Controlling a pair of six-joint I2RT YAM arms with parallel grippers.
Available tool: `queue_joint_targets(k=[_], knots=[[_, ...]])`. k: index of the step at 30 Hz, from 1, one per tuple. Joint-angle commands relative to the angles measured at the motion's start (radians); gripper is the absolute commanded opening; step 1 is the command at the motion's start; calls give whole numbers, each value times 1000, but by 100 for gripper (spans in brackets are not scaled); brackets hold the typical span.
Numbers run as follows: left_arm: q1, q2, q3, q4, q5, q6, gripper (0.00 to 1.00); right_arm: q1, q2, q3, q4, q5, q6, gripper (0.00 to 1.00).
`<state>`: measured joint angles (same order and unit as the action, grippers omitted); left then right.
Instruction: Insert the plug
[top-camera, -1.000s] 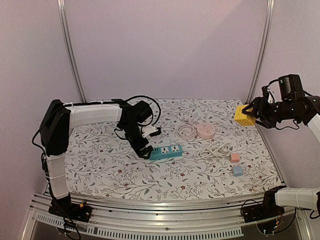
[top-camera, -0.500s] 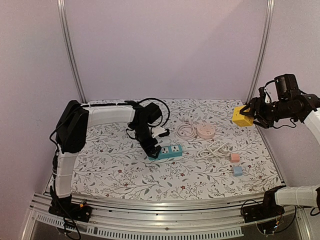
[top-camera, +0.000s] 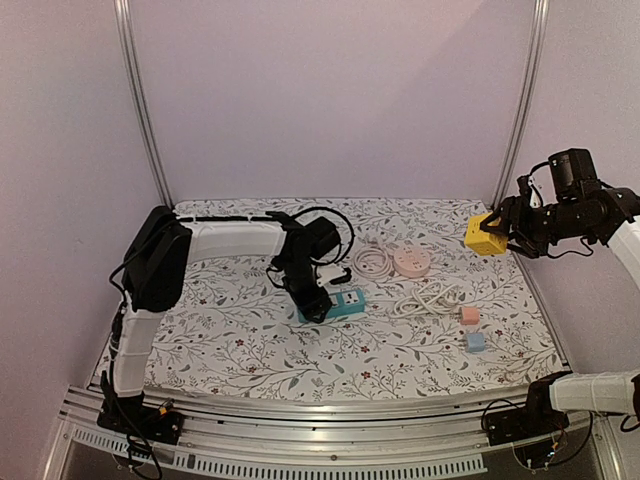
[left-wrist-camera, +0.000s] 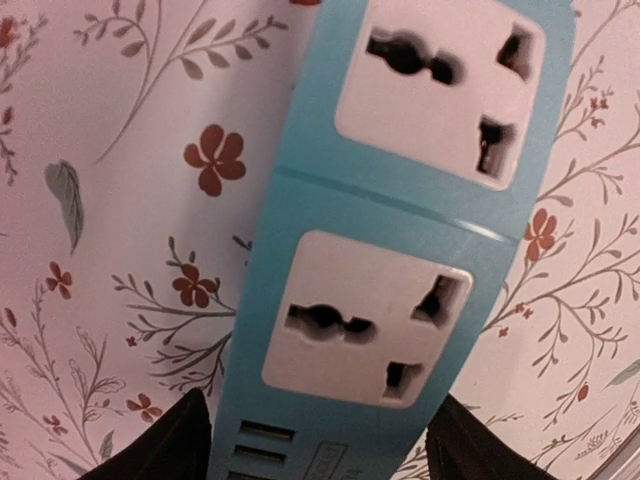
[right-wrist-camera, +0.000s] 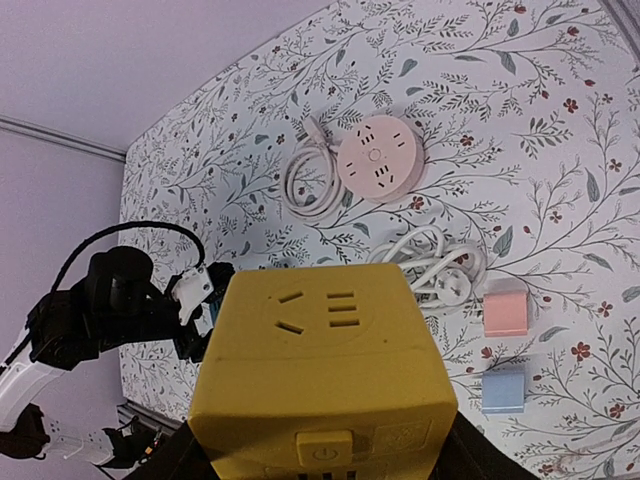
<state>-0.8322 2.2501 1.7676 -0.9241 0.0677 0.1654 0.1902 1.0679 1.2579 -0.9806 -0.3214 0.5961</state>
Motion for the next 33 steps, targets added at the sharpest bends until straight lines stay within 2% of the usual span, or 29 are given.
queue_joint_targets(k=[1,10,21,24,28,33], knots=[[-28,-20,-28,30,9,-41,70,7,-24,2,12,18,-19,0],[-114,-80,-103,107,14,-197,59,7,-36,-32,36,19,-19,0],[-251,-131,-157,124,19,-393,57,6,-57,-56,35,30,-21,0],[-267,-147,-180,145,19,-435,61,6,-62,-66,37,18,-30,0],[-268,-177,-218,180,22,-459,73,6,-61,-79,49,-7,-51,0],[-266,-225,-229,185,16,-459,83,6,-49,-87,79,-68,-96,0]])
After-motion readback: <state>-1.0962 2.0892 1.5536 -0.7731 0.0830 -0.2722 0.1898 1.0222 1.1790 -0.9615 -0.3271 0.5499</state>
